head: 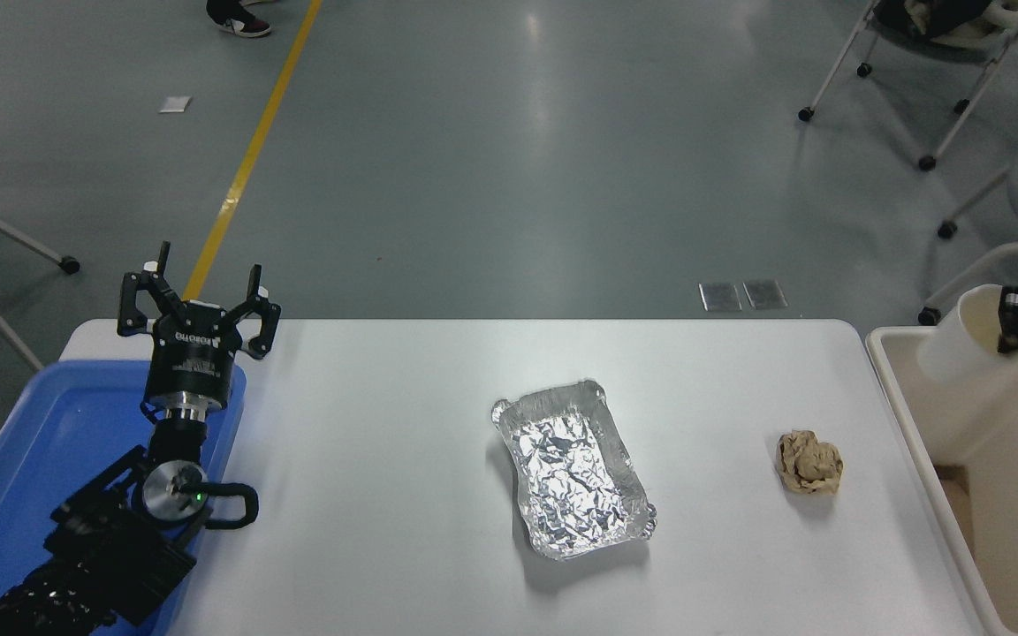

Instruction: Pick up paper cup place in dustbin

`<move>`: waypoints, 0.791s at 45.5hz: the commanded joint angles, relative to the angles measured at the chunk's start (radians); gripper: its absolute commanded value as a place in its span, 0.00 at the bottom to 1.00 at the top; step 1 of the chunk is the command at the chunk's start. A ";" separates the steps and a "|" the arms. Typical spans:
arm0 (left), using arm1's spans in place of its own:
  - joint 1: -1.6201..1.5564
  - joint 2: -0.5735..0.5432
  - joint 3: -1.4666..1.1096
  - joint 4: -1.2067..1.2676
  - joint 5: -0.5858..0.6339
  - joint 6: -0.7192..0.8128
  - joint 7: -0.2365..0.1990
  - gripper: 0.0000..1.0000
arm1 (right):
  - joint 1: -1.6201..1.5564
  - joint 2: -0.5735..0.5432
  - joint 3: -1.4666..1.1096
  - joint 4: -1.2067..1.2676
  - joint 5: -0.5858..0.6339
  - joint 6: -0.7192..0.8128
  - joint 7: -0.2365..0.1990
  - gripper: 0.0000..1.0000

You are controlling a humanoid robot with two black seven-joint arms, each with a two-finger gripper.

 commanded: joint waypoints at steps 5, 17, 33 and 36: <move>0.000 0.000 0.000 0.000 0.000 0.000 0.000 0.99 | -0.395 0.222 0.007 -0.365 0.178 -0.218 -0.085 0.00; 0.002 0.000 0.000 0.000 0.000 0.000 0.000 0.99 | -0.446 0.233 0.007 -0.353 0.220 -0.219 -0.102 0.70; 0.002 0.000 0.001 0.000 0.000 0.000 0.000 0.99 | -0.363 0.212 0.009 -0.267 0.315 -0.210 -0.100 1.00; 0.002 0.000 0.001 0.000 0.000 0.000 0.000 0.99 | -0.285 0.156 0.009 -0.148 0.315 -0.210 -0.099 1.00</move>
